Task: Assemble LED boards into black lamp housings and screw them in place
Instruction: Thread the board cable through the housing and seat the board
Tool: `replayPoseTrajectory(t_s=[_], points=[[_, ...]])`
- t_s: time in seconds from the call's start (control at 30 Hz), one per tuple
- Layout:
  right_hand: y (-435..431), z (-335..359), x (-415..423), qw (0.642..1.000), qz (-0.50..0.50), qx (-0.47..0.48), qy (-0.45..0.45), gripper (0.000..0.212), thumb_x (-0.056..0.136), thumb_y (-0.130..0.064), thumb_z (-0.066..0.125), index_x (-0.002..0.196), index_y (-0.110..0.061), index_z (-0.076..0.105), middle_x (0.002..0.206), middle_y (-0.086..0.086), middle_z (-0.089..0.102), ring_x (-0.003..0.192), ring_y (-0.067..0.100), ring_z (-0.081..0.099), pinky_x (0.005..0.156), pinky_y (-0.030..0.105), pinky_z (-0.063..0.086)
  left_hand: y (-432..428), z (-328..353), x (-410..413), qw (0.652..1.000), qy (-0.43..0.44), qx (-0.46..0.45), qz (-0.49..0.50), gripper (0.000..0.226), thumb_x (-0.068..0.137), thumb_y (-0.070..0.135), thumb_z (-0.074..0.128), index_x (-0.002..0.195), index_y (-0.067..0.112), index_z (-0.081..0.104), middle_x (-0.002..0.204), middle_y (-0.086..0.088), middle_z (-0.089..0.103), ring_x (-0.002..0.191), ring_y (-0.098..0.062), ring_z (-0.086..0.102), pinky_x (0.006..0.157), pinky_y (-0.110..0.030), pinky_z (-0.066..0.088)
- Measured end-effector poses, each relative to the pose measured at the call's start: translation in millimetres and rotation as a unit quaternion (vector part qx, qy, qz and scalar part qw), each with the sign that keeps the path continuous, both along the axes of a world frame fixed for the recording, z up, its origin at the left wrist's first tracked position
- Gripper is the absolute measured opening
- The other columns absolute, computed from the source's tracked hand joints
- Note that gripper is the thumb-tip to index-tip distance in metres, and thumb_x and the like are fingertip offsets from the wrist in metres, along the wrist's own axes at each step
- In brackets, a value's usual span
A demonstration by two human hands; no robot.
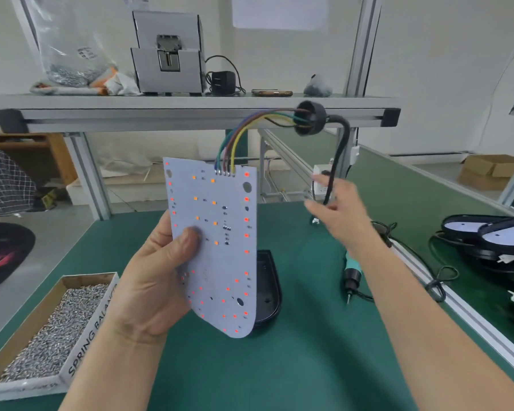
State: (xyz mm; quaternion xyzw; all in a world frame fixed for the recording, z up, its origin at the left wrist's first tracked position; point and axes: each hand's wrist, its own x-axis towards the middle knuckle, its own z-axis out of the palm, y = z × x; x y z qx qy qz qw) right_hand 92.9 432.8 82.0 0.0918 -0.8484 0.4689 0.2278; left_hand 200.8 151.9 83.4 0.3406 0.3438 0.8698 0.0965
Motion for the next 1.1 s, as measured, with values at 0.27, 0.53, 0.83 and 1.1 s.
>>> replayPoseTrajectory(t_s=[0.27,0.53,0.83,1.1], points=[[-17,-68,-32,0.961,0.019,0.231,-0.151,0.025,0.105,-0.016,0.046,0.111,-0.013,0.070,0.113,0.005,0.068,0.103,0.022,0.064,0.093,0.031,0.046,7,21,-11,0.994,-0.014,0.076,0.075,0.030,0.085,0.031,0.075,0.113,0.020,0.069,0.128,-0.004,0.063,0.126,-0.022,0.058,0.105,-0.045,0.047],[-50,-18,-2,0.993,0.063,0.052,0.081,0.006,0.105,-0.021,0.048,0.101,-0.020,0.053,0.081,-0.004,0.067,0.067,0.012,0.064,0.064,0.021,0.052,6,9,-49,0.954,-0.182,0.023,0.238,0.047,0.086,0.034,0.063,0.132,0.023,0.063,0.131,0.004,0.067,0.119,-0.014,0.065,0.094,-0.036,0.056],[-70,-24,13,0.984,0.119,-0.131,-0.009,0.017,0.106,-0.016,0.048,0.094,-0.007,0.057,0.083,0.005,0.071,0.065,0.013,0.066,0.063,0.027,0.056,18,-92,-56,0.873,-0.364,-0.206,0.251,0.029,0.096,0.017,0.058,0.122,0.006,0.067,0.118,-0.009,0.073,0.110,-0.027,0.067,0.099,-0.047,0.048],[-76,3,9,0.969,0.093,-0.211,0.084,0.017,0.104,-0.016,0.048,0.091,-0.011,0.057,0.076,0.001,0.072,0.058,0.011,0.062,0.054,0.023,0.049,23,-104,-61,0.881,-0.353,-0.278,0.151,0.039,0.090,0.020,0.061,0.124,0.003,0.067,0.122,-0.016,0.071,0.113,-0.032,0.068,0.096,-0.046,0.051]])
